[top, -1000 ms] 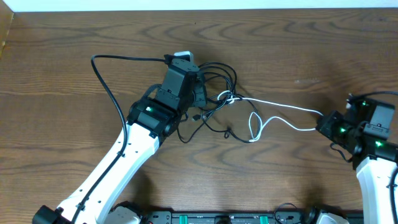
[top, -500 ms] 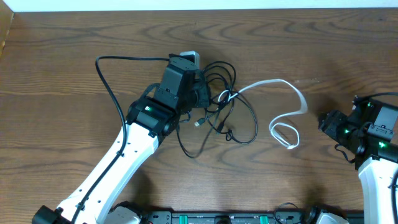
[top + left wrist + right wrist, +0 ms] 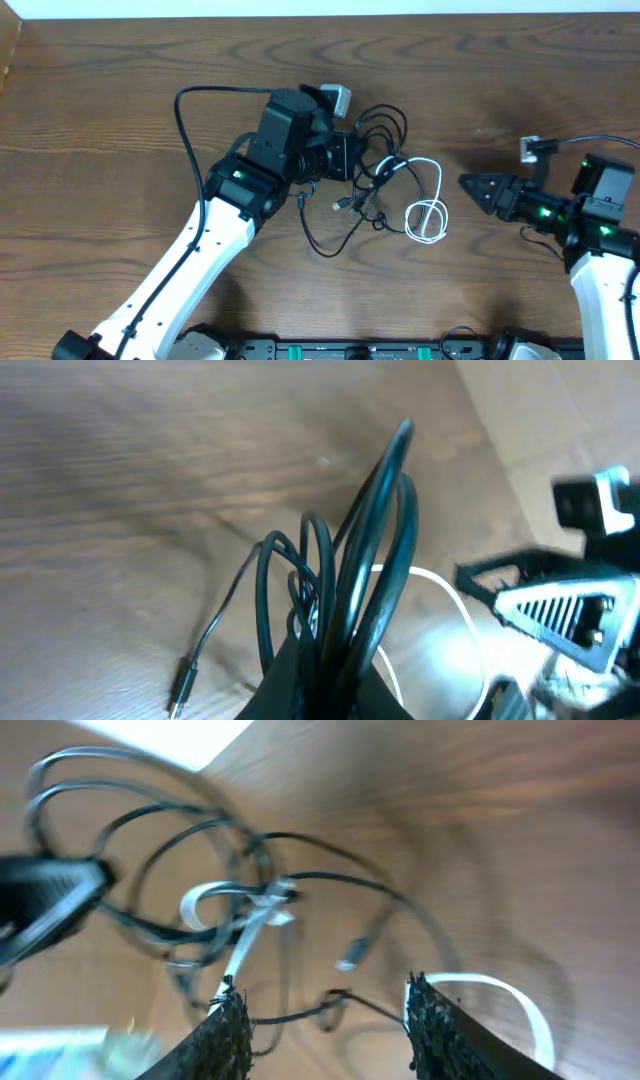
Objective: Untangle cables
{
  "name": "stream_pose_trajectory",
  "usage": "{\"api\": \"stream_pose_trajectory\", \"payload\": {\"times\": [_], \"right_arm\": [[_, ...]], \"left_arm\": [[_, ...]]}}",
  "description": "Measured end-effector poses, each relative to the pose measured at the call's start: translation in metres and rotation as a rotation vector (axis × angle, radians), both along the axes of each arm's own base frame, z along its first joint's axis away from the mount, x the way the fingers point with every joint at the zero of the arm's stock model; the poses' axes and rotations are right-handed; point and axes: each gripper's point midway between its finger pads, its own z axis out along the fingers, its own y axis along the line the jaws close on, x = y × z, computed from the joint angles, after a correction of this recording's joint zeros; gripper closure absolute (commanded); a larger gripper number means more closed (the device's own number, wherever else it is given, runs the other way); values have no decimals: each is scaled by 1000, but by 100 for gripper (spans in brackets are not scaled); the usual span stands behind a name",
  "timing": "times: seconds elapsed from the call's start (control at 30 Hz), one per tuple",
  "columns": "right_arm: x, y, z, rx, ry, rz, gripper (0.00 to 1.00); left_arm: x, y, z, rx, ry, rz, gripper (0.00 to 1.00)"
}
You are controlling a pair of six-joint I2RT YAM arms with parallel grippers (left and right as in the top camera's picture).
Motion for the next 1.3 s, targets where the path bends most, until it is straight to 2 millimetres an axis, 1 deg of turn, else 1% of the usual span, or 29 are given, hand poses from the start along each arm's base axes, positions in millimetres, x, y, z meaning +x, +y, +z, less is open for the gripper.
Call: {"api": "stream_pose_trajectory", "payload": {"times": [0.1,0.2,0.23,0.3,0.4,0.53,0.63,0.7,0.77,0.83,0.9,1.0,1.1,1.17,1.3], "right_arm": [[-3,24,12,33,-57,99,53],[-3,46,25,52,-123,179,50],[-3,51,28,53,-143,199,46],[-1,59,33,48,-178,219,44],[6,58,36,43,-185,188,45],[16,56,45,49,-215,151,46],[26,50,46,20,-234,100,46],[32,46,47,4,-244,63,51],[36,47,53,13,-264,56,58],[33,55,57,31,-273,81,59],[25,70,57,53,-252,128,60],[9,98,56,78,-222,215,61],[-3,121,53,80,-201,269,60],[-6,131,50,66,-185,263,60],[-7,142,45,44,-163,241,60]], "left_arm": [[-5,-4,2,-7,-15,-53,93],[-8,-6,3,-9,-26,-83,92],[-8,-7,3,-8,-32,-89,92],[-9,-7,3,-2,-43,-101,92],[-9,-7,3,5,-57,-111,93],[-7,-5,2,19,-64,-102,92],[-4,-2,0,35,-70,-82,92],[-2,-1,0,43,-74,-73,92],[-1,0,-1,49,-75,-66,92],[-1,0,-1,50,-75,-65,93],[-1,1,-1,51,-76,-63,92],[0,1,-1,51,-76,-63,93],[0,1,-1,51,-76,-63,92],[-1,1,-1,51,-76,-63,92],[-1,1,-1,51,-76,-63,93]]}}
